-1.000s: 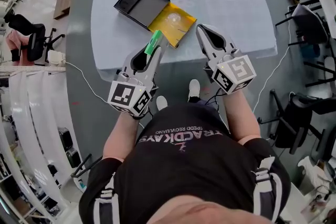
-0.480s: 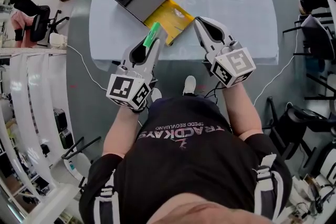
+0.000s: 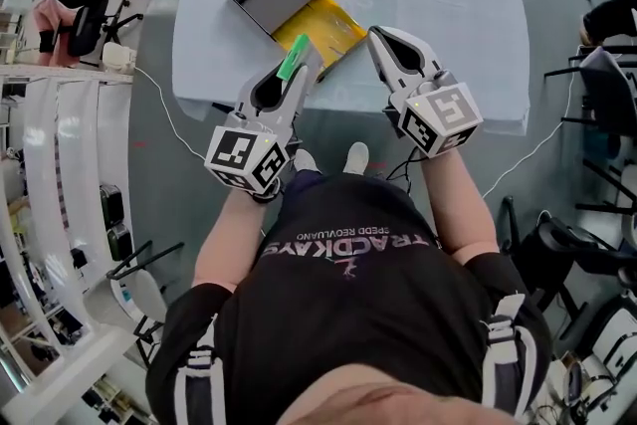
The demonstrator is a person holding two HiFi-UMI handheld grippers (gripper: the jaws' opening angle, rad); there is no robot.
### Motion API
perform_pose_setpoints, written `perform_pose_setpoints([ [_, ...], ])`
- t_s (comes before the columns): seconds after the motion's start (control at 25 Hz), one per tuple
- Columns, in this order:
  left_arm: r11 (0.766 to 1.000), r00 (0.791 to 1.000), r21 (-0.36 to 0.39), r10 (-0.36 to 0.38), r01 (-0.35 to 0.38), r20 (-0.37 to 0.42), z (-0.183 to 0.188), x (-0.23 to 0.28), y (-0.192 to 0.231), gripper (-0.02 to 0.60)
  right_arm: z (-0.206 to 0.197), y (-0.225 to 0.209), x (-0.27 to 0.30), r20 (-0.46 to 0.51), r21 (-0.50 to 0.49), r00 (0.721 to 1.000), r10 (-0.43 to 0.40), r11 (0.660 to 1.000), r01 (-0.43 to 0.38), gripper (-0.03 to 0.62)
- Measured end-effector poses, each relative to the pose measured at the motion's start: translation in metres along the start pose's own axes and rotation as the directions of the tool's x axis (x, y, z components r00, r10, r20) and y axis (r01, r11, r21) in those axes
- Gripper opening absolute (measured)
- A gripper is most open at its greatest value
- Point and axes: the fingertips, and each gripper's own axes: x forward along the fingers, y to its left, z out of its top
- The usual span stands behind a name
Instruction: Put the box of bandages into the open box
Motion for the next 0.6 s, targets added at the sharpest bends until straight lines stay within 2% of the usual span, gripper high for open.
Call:
perform_pose_setpoints([
  [0.6,0.998,0.999,-0.068,-0.003,0.000,-0.054,-0.026,0.025,0.025,0.104,-0.025,-0.014,0.013,-0.050,0.023,0.998,-0.027,0.999,0.028,0.011],
])
